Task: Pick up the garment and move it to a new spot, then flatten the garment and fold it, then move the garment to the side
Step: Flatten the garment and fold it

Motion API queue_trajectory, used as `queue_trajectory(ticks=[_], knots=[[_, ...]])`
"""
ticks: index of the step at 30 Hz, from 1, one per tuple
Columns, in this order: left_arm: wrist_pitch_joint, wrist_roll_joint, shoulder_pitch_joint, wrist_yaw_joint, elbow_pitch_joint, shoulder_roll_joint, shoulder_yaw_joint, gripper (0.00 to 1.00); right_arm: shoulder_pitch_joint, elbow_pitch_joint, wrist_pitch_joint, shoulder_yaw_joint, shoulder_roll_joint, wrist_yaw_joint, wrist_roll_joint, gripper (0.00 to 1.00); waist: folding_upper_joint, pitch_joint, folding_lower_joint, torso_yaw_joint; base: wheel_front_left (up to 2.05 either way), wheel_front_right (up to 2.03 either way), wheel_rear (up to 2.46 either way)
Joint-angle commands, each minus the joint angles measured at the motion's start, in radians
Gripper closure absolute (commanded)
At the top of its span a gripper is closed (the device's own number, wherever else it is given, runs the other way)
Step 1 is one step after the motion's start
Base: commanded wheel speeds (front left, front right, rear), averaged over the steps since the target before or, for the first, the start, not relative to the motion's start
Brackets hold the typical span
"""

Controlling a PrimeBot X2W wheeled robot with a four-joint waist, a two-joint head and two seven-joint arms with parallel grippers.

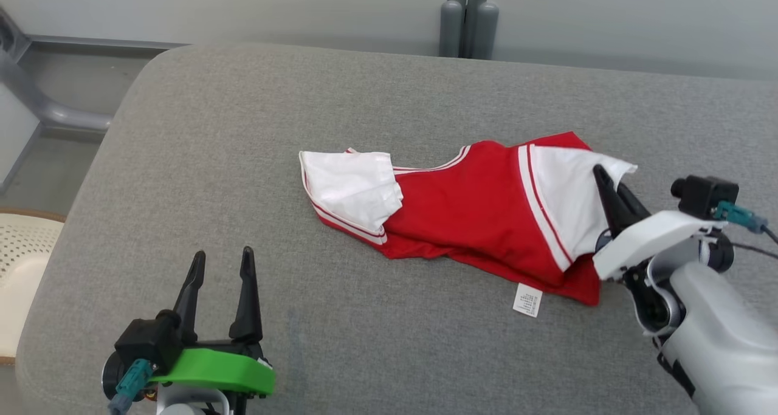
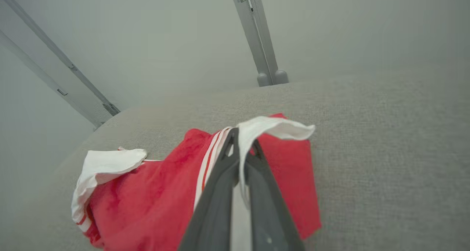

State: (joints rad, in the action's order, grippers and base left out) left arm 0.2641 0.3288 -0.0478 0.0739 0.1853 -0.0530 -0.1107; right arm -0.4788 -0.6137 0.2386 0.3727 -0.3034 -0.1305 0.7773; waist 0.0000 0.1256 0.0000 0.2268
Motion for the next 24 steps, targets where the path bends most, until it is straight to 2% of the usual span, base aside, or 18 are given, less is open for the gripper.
queue_trajectory(ticks=[1,9,16,18,19,20,21,24], knots=[[0.0,0.005,-0.024,0.006,0.0,0.002,-0.008,0.0,-0.047,0.007,0.0,0.006,-0.024,0.0,-0.016,1.0,0.0,0.028,0.0,0.032,0.0,0.0,0.0],[0.0,0.068,-0.071,-0.007,-0.008,0.002,-0.086,0.0,-0.327,-0.049,-0.085,0.068,-0.098,0.0,-0.021,1.0,0.0,0.127,0.0,0.139,0.0,0.0,0.0],[0.0,0.125,-0.119,-0.032,-0.018,0.002,-0.165,0.0,-0.564,-0.229,-0.092,0.161,-0.139,0.0,-0.071,1.0,0.0,0.202,0.0,0.223,0.0,0.0,0.0],[0.0,0.134,-0.127,-0.036,-0.021,0.002,-0.181,0.0,-0.607,-0.293,-0.087,0.186,-0.133,0.0,-0.089,1.0,0.0,0.214,0.0,0.236,0.0,0.0,0.0],[0.0,0.136,-0.131,-0.038,-0.021,0.002,-0.185,0.0,-0.623,-0.318,-0.087,0.195,-0.125,0.0,-0.09,0.84,0.0,0.217,0.0,0.24,0.0,0.0,0.0],[0.0,0.139,-0.134,-0.039,-0.019,0.002,-0.189,0.0,-0.639,-0.347,-0.09,0.204,-0.113,0.0,-0.087,0.17,0.0,0.219,0.0,0.243,0.0,0.0,0.0],[0.0,0.139,-0.136,-0.041,-0.018,0.002,-0.191,0.0,-0.649,-0.368,-0.091,0.212,-0.105,0.0,-0.085,0.0,0.0,0.219,0.0,0.244,0.0,0.0,0.0],[0.0,0.132,-0.138,-0.046,-0.011,0.002,-0.185,0.0,-0.655,-0.418,-0.104,0.24,-0.085,0.0,-0.069,0.0,0.0,0.21,0.0,0.235,0.0,0.0,0.0]])
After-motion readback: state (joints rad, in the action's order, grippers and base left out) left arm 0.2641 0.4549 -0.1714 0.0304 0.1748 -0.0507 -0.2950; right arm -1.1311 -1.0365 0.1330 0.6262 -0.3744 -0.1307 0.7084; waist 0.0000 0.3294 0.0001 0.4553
